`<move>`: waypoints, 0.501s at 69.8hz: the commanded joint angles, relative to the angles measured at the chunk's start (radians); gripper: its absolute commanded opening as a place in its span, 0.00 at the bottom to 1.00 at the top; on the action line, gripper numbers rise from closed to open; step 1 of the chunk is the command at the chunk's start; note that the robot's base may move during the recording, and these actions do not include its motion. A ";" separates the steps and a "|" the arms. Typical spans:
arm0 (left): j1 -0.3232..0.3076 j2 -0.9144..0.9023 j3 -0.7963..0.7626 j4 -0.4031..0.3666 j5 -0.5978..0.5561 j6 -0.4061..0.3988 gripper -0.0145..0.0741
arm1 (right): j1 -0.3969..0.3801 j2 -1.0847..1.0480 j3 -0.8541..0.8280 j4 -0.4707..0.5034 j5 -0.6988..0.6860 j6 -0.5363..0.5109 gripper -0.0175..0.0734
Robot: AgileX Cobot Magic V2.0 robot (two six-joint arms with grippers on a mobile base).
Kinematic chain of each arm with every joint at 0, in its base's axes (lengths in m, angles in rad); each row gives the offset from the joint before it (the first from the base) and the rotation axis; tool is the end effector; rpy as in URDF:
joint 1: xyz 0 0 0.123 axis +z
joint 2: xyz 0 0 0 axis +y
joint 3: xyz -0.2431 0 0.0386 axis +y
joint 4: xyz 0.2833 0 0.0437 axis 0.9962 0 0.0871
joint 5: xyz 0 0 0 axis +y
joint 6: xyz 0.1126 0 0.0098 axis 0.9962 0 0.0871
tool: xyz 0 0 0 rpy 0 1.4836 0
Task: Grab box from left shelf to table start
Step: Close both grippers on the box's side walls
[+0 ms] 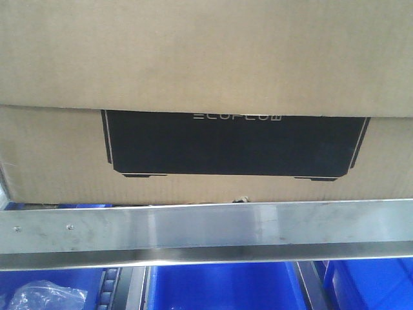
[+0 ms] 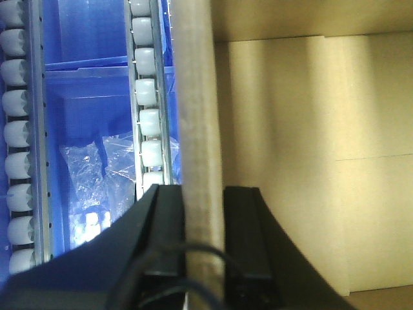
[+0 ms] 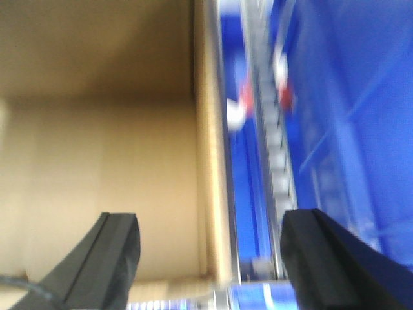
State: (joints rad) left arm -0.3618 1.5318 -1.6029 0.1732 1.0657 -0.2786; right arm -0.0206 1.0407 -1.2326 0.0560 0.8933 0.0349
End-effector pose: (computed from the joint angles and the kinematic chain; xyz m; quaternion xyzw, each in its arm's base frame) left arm 0.3595 -0.1178 0.3435 0.0541 0.9405 -0.0213 0.3348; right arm 0.2725 -0.0007 0.3841 0.0302 0.8869 0.0307 0.4599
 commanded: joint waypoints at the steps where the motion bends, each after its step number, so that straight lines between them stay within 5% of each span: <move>1: -0.009 -0.037 -0.034 -0.011 -0.028 0.007 0.05 | -0.002 0.059 -0.101 0.006 -0.020 -0.035 0.81; 35: -0.009 -0.037 -0.034 -0.017 -0.029 0.007 0.05 | -0.002 0.358 -0.193 0.007 -0.135 -0.091 0.81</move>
State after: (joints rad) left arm -0.3618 1.5318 -1.6046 0.1732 1.0679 -0.2786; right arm -0.0206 1.3909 -1.3877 0.0615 0.8545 -0.0380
